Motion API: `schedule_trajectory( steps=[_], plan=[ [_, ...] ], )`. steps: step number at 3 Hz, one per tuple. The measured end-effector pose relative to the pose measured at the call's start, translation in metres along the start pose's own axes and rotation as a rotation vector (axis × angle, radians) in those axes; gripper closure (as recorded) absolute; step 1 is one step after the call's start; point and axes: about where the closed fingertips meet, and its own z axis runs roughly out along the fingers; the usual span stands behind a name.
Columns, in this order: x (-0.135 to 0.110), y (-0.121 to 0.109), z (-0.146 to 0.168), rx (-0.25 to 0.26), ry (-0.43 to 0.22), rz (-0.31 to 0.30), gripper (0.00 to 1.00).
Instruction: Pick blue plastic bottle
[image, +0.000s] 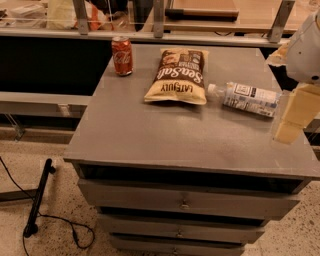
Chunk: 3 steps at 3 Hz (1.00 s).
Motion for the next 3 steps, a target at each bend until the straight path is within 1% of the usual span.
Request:
schedule_trajectory(
  steps=[1, 2, 3],
  plan=[
    [0.0, 0.0, 0.0, 0.0, 0.0, 0.0, 0.0],
    [-0.002, -0.002, -0.003, 0.014, -0.018, 0.001, 0.0],
    [-0.001, -0.032, -0.006, 0.067, -0.025, 0.078, 0.0]
  ],
)
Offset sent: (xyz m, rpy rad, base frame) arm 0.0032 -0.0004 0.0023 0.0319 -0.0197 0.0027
